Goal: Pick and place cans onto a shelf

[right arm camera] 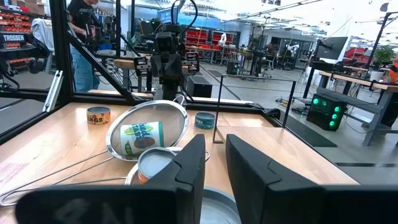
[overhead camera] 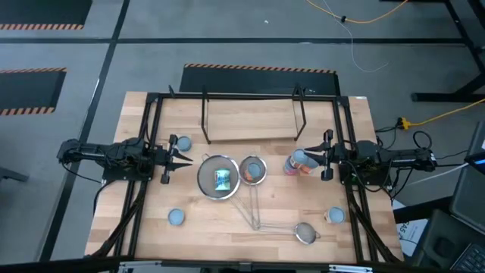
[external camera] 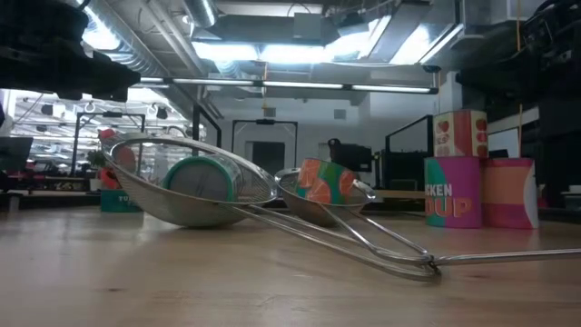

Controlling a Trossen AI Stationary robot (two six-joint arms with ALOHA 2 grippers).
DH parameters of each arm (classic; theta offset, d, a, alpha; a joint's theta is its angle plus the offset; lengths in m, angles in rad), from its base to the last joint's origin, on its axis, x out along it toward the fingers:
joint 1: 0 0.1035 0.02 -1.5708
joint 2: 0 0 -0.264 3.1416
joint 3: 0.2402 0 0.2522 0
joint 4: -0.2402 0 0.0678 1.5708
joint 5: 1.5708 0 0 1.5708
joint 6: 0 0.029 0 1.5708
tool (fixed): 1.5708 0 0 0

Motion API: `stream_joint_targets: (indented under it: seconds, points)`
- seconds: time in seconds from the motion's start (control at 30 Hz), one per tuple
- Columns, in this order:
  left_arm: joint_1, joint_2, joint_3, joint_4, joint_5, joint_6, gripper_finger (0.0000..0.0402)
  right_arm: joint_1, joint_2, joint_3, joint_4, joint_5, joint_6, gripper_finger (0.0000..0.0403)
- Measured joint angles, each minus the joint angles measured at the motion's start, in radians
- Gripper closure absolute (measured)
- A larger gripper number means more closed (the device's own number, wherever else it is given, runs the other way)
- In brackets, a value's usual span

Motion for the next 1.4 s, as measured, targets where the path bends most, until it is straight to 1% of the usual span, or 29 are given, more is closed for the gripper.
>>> stream_joint_targets:
  seconds: [0.93, 1.03, 1.23, 1.4]
  points:
    - [0.000, 0.000, 0.000, 0.000, 0.000, 0.000, 0.0347, 0.000, 0.000, 0.000, 0.004, 0.008, 0.000, 0.0333]
    - [0.000, 0.000, 0.000, 0.000, 0.000, -0.001, 0.0347, 0.000, 0.000, 0.000, 0.004, 0.006, 0.052, 0.0333]
    - [0.000, 0.000, 0.000, 0.000, 0.000, 0.000, 0.0347, 0.000, 0.000, 0.000, 0.019, 0.008, 0.227, 0.0333]
    - [0.000, 0.000, 0.000, 0.000, 0.000, 0.000, 0.0347, 0.000, 0.000, 0.000, 0.114, 0.008, 0.321, 0.0327]
